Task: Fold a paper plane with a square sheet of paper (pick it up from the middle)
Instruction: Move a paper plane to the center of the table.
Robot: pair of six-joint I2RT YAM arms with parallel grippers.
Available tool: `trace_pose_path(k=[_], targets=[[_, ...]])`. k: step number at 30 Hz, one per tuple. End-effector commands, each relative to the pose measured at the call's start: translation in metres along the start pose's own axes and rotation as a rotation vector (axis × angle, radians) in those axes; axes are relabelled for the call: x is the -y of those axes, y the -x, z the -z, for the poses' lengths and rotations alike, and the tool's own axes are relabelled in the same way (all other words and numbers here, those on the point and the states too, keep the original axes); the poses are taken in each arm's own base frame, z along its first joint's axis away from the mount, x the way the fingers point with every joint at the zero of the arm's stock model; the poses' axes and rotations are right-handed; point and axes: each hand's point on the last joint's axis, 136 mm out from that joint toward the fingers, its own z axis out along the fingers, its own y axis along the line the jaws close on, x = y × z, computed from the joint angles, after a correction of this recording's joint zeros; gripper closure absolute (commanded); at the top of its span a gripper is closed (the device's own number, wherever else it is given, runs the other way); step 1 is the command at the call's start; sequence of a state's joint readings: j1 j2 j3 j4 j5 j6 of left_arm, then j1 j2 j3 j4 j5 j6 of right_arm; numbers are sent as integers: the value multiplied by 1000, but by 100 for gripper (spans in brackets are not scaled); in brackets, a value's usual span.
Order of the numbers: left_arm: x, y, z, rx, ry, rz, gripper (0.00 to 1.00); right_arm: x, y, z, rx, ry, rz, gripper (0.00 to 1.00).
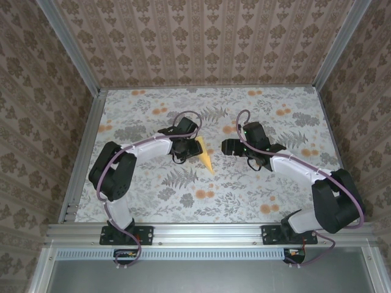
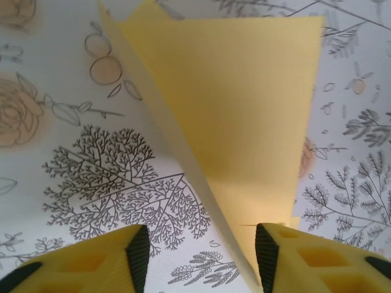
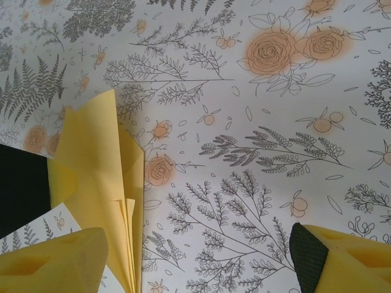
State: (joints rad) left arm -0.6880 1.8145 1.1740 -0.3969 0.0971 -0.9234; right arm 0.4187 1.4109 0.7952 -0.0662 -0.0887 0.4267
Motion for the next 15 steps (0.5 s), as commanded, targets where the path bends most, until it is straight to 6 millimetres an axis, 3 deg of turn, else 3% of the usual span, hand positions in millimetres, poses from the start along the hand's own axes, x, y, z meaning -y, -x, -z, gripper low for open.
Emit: trace_pose_path(k=[1,10,15], targets=[[8,1,2,-9,-8,21,59,3,2,0,15,-6,-20,20],[19,11,19,56,-90,-16,99,5,0,-3,9,-13,-36,19],[41,20,41,109,-193,-156,100,13,5,1,43,-20,-83,19]])
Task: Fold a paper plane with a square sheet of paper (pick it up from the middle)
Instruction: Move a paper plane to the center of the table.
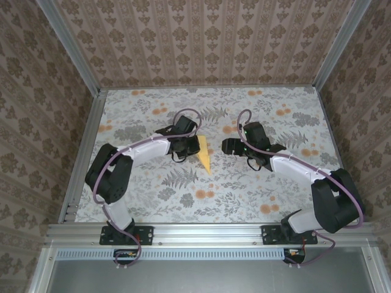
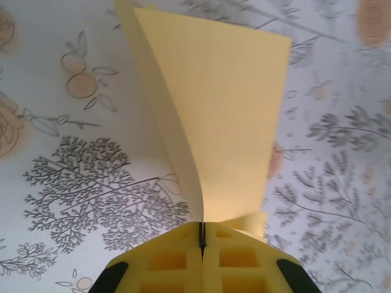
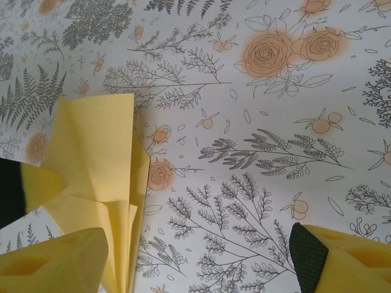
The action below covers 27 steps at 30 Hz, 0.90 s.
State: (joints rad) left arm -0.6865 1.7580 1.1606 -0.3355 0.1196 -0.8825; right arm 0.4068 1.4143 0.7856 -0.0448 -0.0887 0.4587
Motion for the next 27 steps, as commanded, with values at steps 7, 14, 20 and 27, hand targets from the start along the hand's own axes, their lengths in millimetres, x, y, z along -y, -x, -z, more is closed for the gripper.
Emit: trace_pose_path(k=[7,14,20,27], targets=[[68,21,41,91,-352,-290,100,8,28,29,136,70,-142,18],[98,23,13,-2,-564,-268,100,-10,25,26,97,187,-191,18],[92,21,-20,-57,-567,-218,100,-12,14,13,43,219,-243,19],[59,19,-47,-77,-490,-146,100,-7,-3,-5,-33,197,-278,26]])
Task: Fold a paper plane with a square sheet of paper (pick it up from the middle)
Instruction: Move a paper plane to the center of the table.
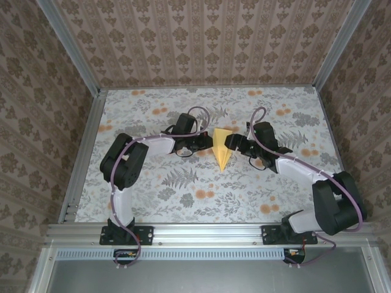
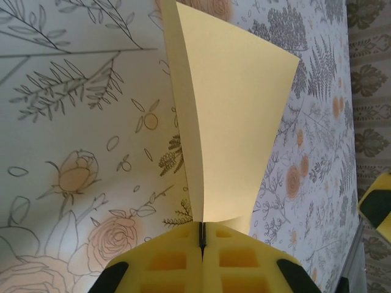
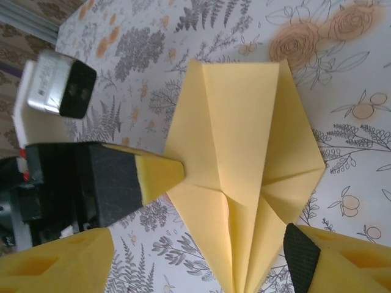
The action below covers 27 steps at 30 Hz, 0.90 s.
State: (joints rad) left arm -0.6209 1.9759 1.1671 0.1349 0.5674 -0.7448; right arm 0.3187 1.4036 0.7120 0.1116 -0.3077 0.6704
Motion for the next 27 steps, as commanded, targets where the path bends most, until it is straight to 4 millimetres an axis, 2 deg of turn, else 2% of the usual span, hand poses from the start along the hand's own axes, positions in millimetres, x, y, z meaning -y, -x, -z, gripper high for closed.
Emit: trace_pose_path(k=[1,8,14,19,27], targets=[[-12,6,1,24,-4,36,100,4,-11,-9,-50,-7,-36,28],[-35,-3,4,21,33,81,100,0,-34,-27,-151,-58,13,40],[-42,-6,5,16,42,87,100,-8,-44,-42,-204,-83,55,51],[-46,-7,4,12,46,92,100,-6,-49,-53,-242,-125,75,56],[-52,-11,2,1,52,102,100,1,-51,-60,-260,-205,96,54]])
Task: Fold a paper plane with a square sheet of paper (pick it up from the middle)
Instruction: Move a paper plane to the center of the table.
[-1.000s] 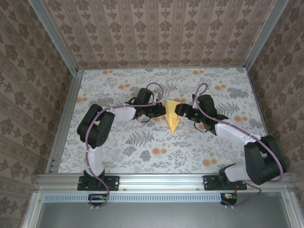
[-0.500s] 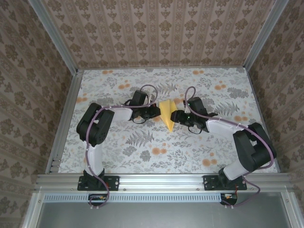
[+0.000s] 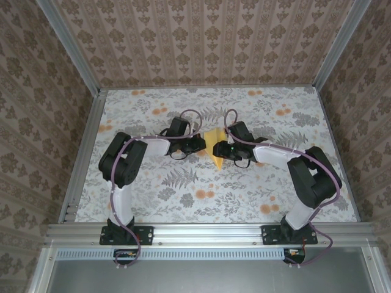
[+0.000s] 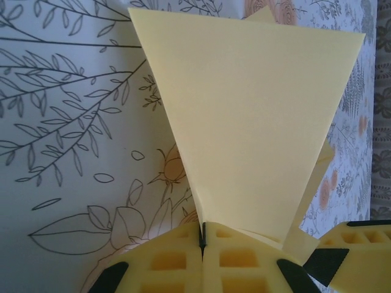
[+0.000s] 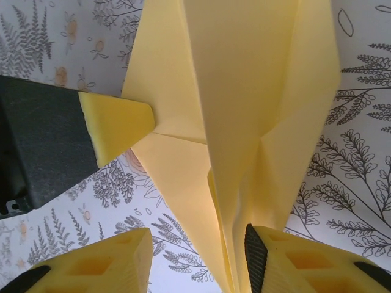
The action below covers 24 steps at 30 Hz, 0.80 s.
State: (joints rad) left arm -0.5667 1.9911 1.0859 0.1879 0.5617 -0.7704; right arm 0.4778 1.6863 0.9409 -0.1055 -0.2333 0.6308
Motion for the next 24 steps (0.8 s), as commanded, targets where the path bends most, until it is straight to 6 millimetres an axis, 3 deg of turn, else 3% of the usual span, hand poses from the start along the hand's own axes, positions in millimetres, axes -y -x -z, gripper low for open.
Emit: trace_pose_path(k=[1,11,24], targets=[[-12,-5,-3,-16,12,22,100,7,1,-2,-7,-69,12,54],[-13,-7,-5,-26,7,29,100,14,1,-10,-28,-124,19,53],[-15,-9,-6,-35,14,33,100,18,-3,-24,-61,-236,73,60]])
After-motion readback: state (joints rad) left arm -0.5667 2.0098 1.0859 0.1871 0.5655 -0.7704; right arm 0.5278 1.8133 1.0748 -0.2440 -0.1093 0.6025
